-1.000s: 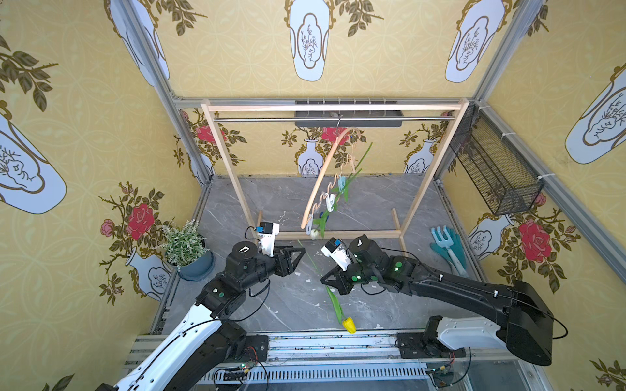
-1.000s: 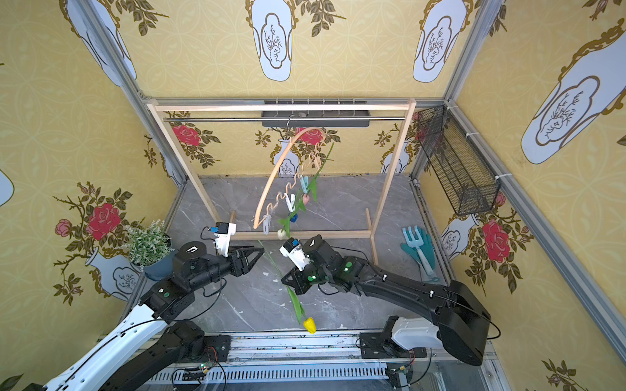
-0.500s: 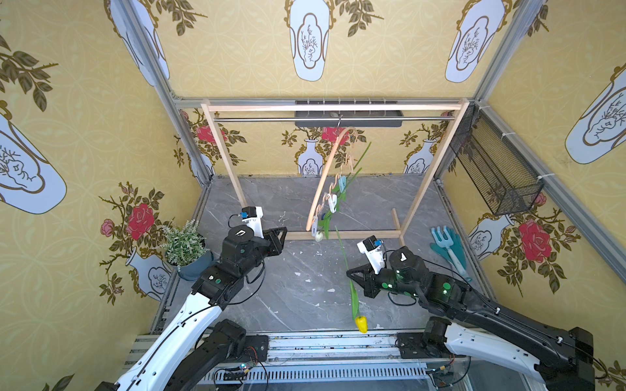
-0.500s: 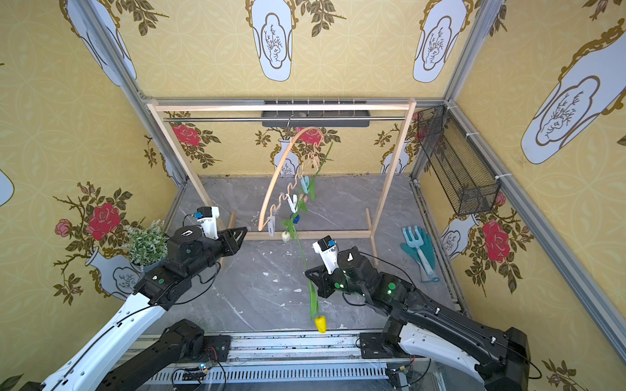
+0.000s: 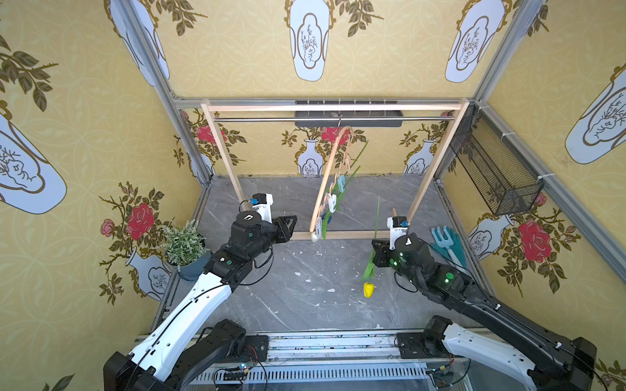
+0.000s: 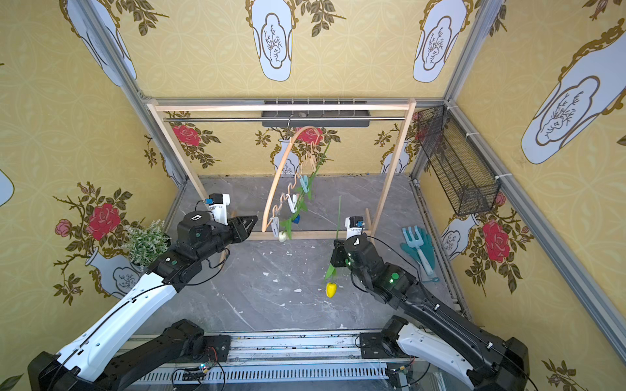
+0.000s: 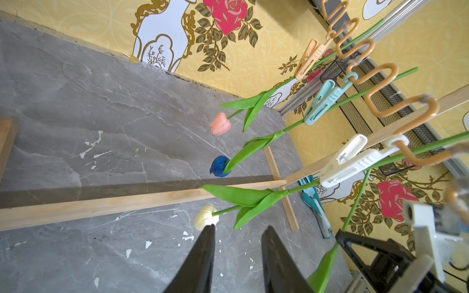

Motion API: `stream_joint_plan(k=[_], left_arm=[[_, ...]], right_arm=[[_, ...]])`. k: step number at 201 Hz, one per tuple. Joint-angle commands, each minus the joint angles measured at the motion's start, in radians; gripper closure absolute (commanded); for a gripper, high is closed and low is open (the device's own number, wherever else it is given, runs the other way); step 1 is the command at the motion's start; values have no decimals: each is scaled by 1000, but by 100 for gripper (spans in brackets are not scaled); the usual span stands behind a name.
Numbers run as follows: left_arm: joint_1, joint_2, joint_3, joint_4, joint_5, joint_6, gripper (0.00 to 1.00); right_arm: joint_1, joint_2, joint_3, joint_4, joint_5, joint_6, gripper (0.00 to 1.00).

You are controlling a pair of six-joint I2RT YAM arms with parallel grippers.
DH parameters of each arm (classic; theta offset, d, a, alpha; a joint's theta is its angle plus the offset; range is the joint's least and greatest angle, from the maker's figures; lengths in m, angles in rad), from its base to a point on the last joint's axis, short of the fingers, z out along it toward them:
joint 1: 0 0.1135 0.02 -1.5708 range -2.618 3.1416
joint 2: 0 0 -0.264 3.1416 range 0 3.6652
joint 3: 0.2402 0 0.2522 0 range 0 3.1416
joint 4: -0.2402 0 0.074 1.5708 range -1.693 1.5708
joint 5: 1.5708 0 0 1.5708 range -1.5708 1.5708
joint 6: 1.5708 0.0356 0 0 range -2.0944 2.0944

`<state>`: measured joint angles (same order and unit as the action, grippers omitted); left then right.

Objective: Dry the flowers on a clothes hanger
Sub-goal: Open the clamp at the hanger.

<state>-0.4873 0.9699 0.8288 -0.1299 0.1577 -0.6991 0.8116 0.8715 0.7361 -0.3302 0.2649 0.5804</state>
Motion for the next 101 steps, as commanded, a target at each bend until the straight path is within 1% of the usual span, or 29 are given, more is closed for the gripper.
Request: stream_joint_plan(k=[1,14,31,60,75,101], left_arm=[[2,15,-8,35,26,7,63],[1,25,-17,45,36,-2,64],[2,24,-29,51,39,-14,63],[3,-4,-50,70,45,-27,64],[4,-28,-57,76,46,-25,63],[4,-54,-67,112,75,-25,63]], right_arm=[[-90,33,30,-33,-77,42,100],[-151,66,65,-80,-106,66,100],[-191,107,118,-145,-107,84,100],[-190,188,237,-314,44,160,100],[-189,179,216,-277,50,148,100],[-189,93,131,-142,32,124,100]])
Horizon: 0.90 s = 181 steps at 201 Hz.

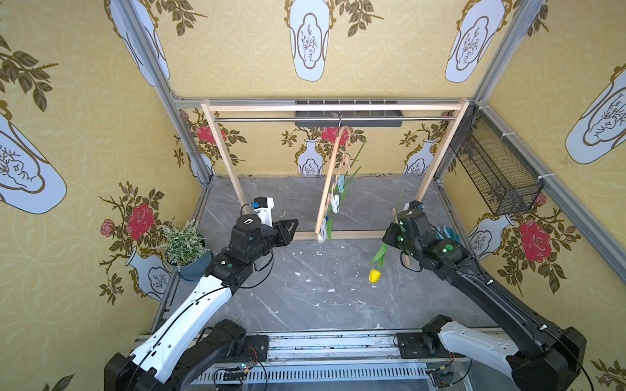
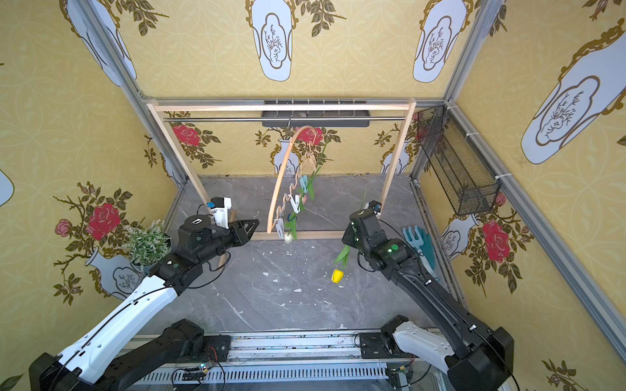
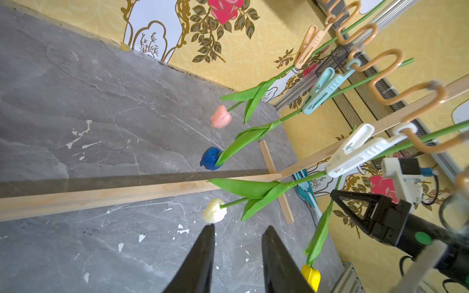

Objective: Dry the flowers on a clothes hanger
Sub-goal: Open the clamp at the hanger.

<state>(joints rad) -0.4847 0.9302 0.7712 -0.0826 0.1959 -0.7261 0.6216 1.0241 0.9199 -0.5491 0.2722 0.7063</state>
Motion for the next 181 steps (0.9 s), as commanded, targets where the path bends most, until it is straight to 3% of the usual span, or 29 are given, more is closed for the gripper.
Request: stream_joint_plan(k=[1,22,46,109,132,181], left_arm=[[2,-14,-10,65,40,2,63],[2,-10,-6,103,104,1,64],[1,-1,-20,198,210,-8,65],[-2,39,-38,369,424,-40,71],[-8,48,-39,385,447,-35,72],[-41,75,-35,419,487,8,71]], right_arm=[[1,-63,-56,84,23,-3,100],[-1,-148,-122,209,-56,-37,100],[-5,-225,-186,366,-265,-80,100],[0,-211,-167,412,-507,-250,100],[47,-210,-162,431,-528,-287,100],[238,-154,-110,416,-423,-353,100]])
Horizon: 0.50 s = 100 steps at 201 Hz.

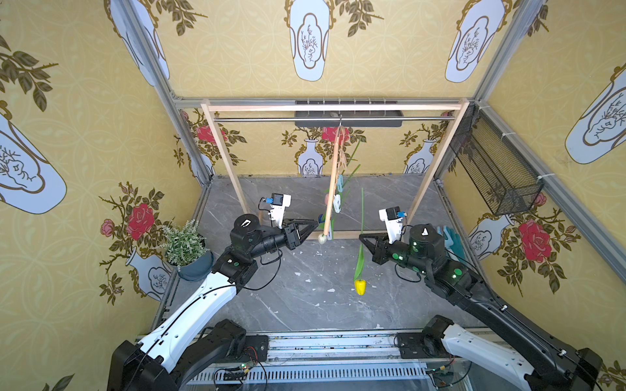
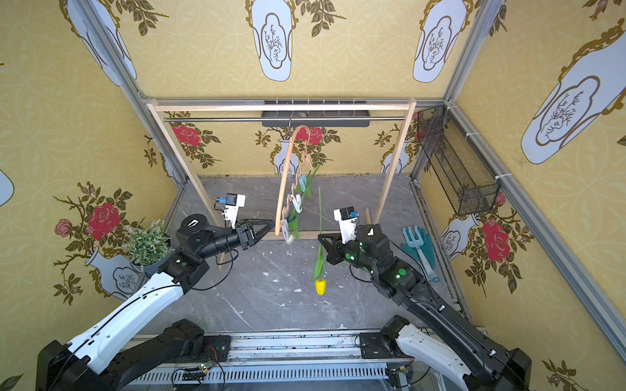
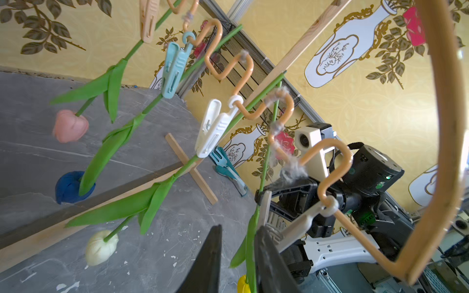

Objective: Dry the flowers on a clothes hanger
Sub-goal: Open the clamp at the hanger.

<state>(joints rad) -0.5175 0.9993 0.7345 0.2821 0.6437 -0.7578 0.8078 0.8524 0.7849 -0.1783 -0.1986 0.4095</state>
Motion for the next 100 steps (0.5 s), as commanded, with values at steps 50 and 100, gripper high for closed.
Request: stream_joint_plan(k=[50,100], left_arm=[[-9,-28,-52,111,55,67,44],[-9,-53,-63,121,94,182,28]], right_arm=[[56,39,45,65,-3,-63,100],[57,57,66,65,-40,-72,100]])
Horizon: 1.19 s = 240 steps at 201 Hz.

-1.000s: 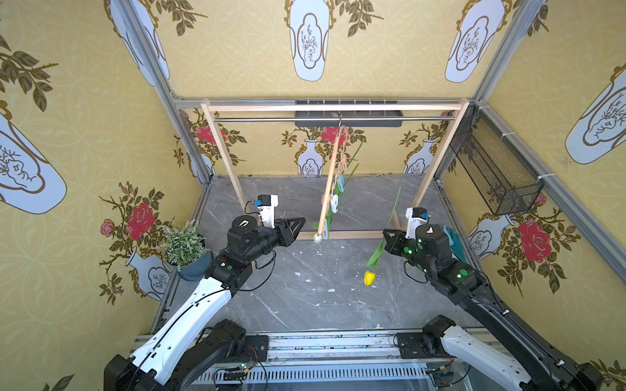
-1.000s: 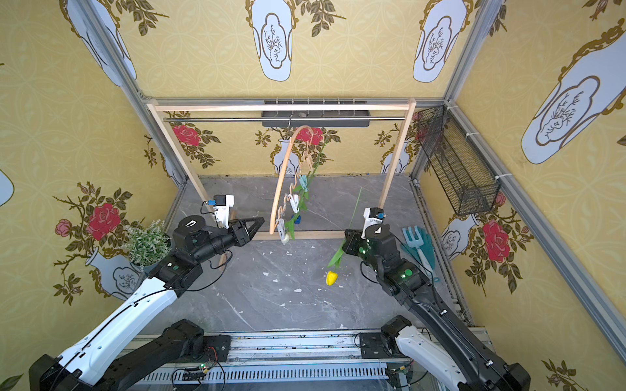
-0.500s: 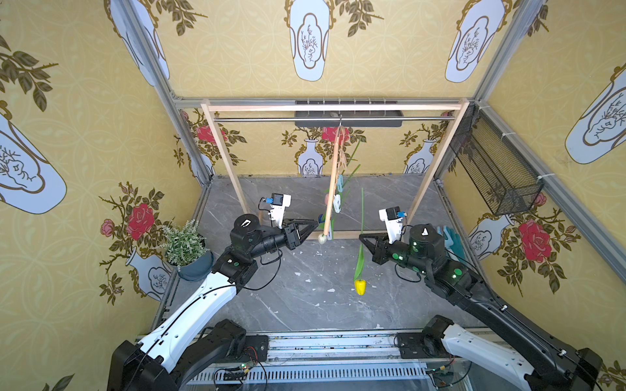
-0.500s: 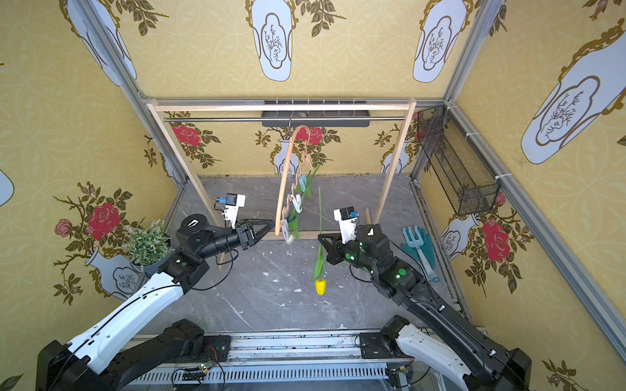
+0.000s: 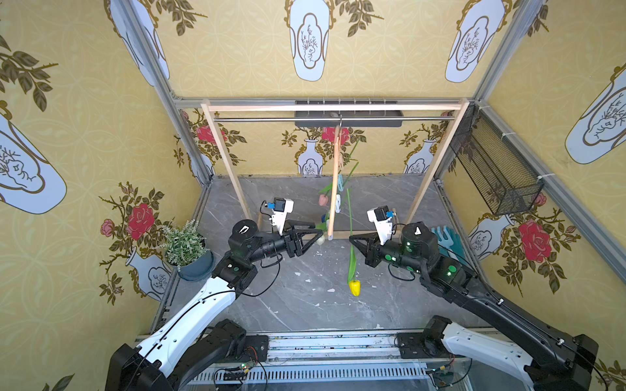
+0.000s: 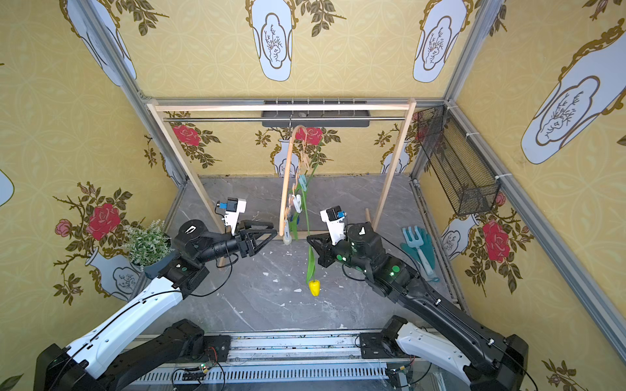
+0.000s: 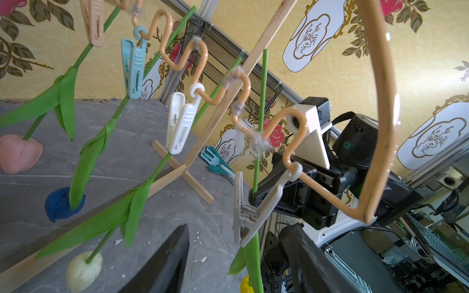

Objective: Dry the flowers on a clothes hanger
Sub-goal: Open the clamp at the hanger.

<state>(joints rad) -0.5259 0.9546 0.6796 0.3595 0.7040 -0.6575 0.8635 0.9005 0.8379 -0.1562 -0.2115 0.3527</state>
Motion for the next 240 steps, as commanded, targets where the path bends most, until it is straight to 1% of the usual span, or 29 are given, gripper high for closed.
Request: stream_joint_plan(k=[1,9,23,67,107,127,155,196,240], left_arm=[[-1,-9,-8,44,34,86,28],[0,-13,-9,52,44,105,26],[0,-12,-11,79,65,131,25],[-8,38,6,119,112,152,28],[-28,93,46,118,156,183,26],[-44,125,73,118,164,194,24],[-61,166,106,93,147,219,23],[-69,196,135,73,138,246,23],[-86,240,195,11,154,278,30]], right_arm=[[1,10,13,43,-27,-15,100],[0,16,13,46,-36,-15,100],[1,23,15,47,-41,-10,100],[-1,16,6,39,-49,7,100],[-3,18,6,32,-47,8,100],[-3,24,15,33,-53,5,100],[-4,41,33,23,-57,-5,100],[-6,48,36,27,-69,-8,100],[-5,55,45,24,-78,-17,100]])
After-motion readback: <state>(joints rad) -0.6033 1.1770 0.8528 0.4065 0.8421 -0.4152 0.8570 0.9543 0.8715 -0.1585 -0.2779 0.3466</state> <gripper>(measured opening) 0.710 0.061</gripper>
